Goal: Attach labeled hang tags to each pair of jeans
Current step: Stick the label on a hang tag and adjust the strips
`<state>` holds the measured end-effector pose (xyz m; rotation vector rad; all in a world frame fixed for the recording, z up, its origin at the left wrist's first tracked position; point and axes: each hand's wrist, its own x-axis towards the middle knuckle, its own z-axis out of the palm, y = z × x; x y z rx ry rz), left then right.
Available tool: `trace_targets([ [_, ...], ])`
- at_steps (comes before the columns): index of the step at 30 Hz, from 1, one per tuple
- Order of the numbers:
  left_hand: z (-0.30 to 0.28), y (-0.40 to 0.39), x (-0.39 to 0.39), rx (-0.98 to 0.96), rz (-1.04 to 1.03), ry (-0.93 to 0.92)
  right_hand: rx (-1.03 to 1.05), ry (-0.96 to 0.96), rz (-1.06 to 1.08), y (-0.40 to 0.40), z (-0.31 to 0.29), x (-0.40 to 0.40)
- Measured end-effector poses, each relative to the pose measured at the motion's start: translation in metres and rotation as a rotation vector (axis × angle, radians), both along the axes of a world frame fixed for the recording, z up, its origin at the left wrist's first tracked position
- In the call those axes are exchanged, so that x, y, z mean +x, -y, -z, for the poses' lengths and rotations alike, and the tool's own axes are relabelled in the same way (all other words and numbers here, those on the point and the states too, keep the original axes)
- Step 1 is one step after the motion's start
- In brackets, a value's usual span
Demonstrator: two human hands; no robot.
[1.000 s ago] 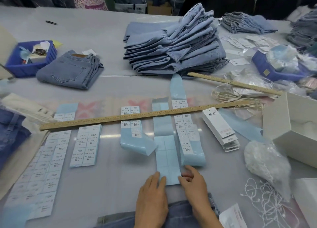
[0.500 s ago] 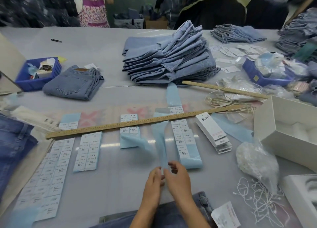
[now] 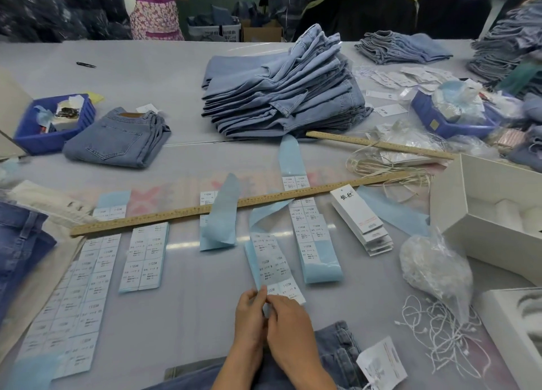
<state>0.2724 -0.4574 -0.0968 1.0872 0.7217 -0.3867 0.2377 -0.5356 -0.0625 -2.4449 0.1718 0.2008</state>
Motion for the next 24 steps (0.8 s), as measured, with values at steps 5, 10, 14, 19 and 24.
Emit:
trace_targets([
  [5, -0.002, -0.004, 0.01, 0.351, 0.191, 0.049, 0.034, -0.005, 0.042, 0.01, 0.0, -0.002],
  [10, -0.006, -0.01, 0.015, 0.482, 0.336, 0.061, -0.034, 0.157, 0.095, 0.017, -0.003, 0.015],
  [14, -0.007, -0.009, 0.002, 0.416, 0.313, 0.024, -0.097, 0.173, 0.047, 0.024, -0.005, 0.065],
  [19, -0.005, -0.012, -0.012, 0.474, 0.352, 0.008, -0.179, 0.108, -0.074, 0.025, 0.0, 0.154],
  [24, -0.006, -0.014, -0.013, 0.47, 0.389, -0.005, -0.028, 0.213, -0.299, -0.001, 0.016, 0.182],
])
